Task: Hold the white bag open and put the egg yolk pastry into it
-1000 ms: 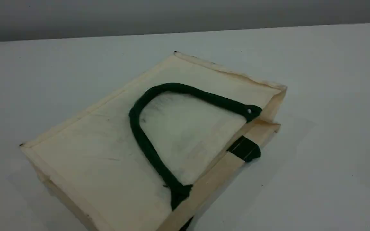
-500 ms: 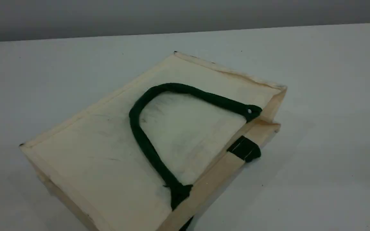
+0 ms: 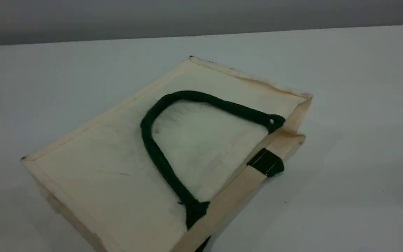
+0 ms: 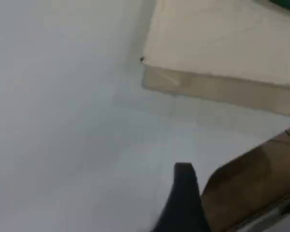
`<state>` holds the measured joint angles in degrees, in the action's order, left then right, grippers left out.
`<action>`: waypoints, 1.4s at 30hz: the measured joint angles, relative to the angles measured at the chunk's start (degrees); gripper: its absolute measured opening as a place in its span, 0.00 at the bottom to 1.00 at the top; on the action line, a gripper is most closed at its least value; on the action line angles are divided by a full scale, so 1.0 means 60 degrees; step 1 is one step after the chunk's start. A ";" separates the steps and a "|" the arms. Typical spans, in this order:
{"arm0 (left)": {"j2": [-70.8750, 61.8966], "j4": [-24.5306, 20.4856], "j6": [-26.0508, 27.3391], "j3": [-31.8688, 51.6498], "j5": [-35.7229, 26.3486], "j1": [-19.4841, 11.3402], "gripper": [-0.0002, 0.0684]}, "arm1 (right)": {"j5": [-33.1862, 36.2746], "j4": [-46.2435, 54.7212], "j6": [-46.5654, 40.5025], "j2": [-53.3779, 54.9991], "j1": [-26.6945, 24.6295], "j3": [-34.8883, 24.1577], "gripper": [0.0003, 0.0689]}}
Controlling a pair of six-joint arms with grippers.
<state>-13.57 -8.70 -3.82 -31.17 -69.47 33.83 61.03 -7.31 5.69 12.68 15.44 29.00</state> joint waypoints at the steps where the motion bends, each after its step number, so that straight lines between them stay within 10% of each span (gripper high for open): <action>1: 0.0000 0.0000 0.0000 0.0022 0.0142 0.0000 0.77 | 0.0001 0.0000 0.0000 0.0000 0.0000 0.0000 0.84; 28: -0.0009 0.0278 -0.0457 0.0388 0.1268 -0.0141 0.77 | 0.0019 -0.0010 0.0000 0.0000 -0.0197 0.0000 0.84; 42: -0.0009 0.0265 -0.0451 0.0379 0.1268 -0.4448 0.77 | 0.0030 -0.0029 0.0000 -0.1214 -0.2488 0.0000 0.84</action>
<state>-13.63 -7.11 -6.53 -28.89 -61.86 7.14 61.21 -7.48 5.69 5.40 0.51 29.00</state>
